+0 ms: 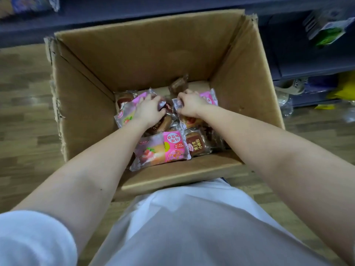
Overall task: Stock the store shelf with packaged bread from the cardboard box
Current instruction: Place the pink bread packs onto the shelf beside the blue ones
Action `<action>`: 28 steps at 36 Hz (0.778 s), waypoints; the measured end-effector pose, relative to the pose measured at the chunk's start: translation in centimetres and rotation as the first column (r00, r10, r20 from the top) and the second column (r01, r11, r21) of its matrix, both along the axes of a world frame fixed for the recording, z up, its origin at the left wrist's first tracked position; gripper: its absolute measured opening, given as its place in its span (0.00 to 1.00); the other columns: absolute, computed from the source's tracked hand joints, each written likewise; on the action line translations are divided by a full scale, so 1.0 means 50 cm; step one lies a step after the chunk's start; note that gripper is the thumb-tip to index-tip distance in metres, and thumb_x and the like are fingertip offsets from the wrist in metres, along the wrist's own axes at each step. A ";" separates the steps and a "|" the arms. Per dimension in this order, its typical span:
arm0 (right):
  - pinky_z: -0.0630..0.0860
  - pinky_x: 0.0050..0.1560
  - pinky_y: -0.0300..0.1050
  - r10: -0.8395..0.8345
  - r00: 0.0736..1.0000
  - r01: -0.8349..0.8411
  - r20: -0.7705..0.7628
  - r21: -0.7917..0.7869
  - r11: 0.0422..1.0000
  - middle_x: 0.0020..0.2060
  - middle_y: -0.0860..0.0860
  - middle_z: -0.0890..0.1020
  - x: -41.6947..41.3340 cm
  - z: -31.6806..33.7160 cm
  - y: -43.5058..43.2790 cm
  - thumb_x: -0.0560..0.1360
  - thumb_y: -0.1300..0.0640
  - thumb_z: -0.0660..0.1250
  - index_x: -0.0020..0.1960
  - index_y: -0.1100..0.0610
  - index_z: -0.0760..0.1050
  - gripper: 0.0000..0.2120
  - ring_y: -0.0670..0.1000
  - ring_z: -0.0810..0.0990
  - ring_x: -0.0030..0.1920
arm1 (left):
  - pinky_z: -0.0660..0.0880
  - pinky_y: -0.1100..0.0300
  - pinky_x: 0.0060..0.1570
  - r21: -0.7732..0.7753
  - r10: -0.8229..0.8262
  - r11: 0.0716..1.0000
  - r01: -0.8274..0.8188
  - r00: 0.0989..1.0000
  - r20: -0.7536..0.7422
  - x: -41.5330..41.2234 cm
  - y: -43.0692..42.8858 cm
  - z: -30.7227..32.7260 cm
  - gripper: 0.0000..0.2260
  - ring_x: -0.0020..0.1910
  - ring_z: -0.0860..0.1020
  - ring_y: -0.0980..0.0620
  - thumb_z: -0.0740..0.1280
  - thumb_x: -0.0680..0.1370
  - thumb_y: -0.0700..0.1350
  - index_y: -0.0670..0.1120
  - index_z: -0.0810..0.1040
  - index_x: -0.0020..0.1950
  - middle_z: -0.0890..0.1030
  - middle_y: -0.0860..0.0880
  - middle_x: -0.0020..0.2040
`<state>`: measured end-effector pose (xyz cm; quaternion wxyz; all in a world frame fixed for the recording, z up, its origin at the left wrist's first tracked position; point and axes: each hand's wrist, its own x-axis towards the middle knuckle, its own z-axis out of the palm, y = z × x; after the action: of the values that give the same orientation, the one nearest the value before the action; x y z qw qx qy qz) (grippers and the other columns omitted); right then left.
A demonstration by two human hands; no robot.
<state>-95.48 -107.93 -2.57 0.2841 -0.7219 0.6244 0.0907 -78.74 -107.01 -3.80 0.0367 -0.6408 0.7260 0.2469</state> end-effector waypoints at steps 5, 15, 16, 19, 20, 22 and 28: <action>0.68 0.55 0.52 -0.072 0.996 0.072 0.054 -0.007 0.997 0.58 0.54 0.72 0.002 0.005 0.000 0.73 0.53 0.65 0.41 0.50 0.67 0.06 0.58 0.71 0.60 | 0.67 0.48 0.62 -0.027 0.021 0.999 -0.022 0.999 -0.028 0.001 0.005 0.005 0.17 0.64 0.68 0.38 0.62 0.79 0.47 0.43 0.72 0.66 0.71 0.40 0.66; 0.66 0.59 0.51 -0.202 0.971 0.217 0.130 -0.113 0.970 0.44 0.52 0.80 -0.004 0.045 -0.009 0.75 0.56 0.59 0.42 0.51 0.71 0.05 0.57 0.75 0.52 | 0.68 0.54 0.54 -0.024 0.075 0.997 -0.078 0.991 -0.107 0.003 -0.009 0.048 0.09 0.57 0.73 0.40 0.65 0.76 0.41 0.40 0.74 0.55 0.74 0.39 0.56; 0.66 0.56 0.49 -0.180 0.975 0.198 0.129 -0.141 0.970 0.44 0.52 0.79 -0.003 0.053 -0.010 0.75 0.56 0.59 0.42 0.51 0.71 0.05 0.57 0.75 0.51 | 0.68 0.55 0.52 -0.032 0.082 0.996 -0.086 0.989 -0.120 0.006 -0.010 0.057 0.08 0.56 0.73 0.40 0.65 0.75 0.40 0.40 0.74 0.53 0.75 0.39 0.54; 0.69 0.44 0.45 -0.152 0.972 0.187 0.176 -0.198 0.962 0.42 0.52 0.79 0.002 0.081 -0.019 0.74 0.56 0.59 0.43 0.52 0.72 0.04 0.58 0.77 0.47 | 0.72 0.54 0.47 -0.053 0.087 0.994 -0.098 0.982 -0.169 0.017 -0.014 0.085 0.06 0.49 0.76 0.41 0.64 0.73 0.39 0.43 0.73 0.50 0.78 0.43 0.47; 0.71 0.42 0.45 -0.145 0.968 0.188 0.203 -0.211 0.959 0.42 0.53 0.79 0.003 0.091 -0.023 0.74 0.56 0.59 0.44 0.52 0.73 0.04 0.58 0.78 0.47 | 0.73 0.54 0.45 -0.055 0.084 0.994 -0.095 0.982 -0.172 0.021 -0.015 0.096 0.08 0.48 0.76 0.42 0.64 0.73 0.38 0.44 0.72 0.51 0.78 0.44 0.45; 0.71 0.42 0.45 -0.141 0.953 0.209 0.268 -0.247 0.946 0.45 0.54 0.81 0.006 0.114 -0.031 0.75 0.55 0.59 0.46 0.55 0.74 0.06 0.58 0.78 0.48 | 0.74 0.53 0.45 -0.070 0.074 0.994 -0.087 0.982 -0.172 0.032 -0.019 0.119 0.11 0.47 0.77 0.43 0.63 0.74 0.37 0.45 0.73 0.56 0.78 0.46 0.44; 0.73 0.45 0.49 -0.154 0.871 0.314 0.467 -0.289 0.904 0.44 0.58 0.80 0.027 0.188 -0.054 0.80 0.54 0.56 0.49 0.55 0.70 0.07 0.59 0.78 0.46 | 0.77 0.49 0.47 -0.150 0.105 0.979 -0.138 0.972 -0.209 0.077 -0.032 0.173 0.17 0.49 0.78 0.42 0.60 0.75 0.37 0.51 0.71 0.62 0.80 0.44 0.50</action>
<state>-94.15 -110.64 6.84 0.2893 -0.6806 0.6354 -0.2222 -74.88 -108.61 4.84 -0.1043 -0.6568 0.7032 0.2516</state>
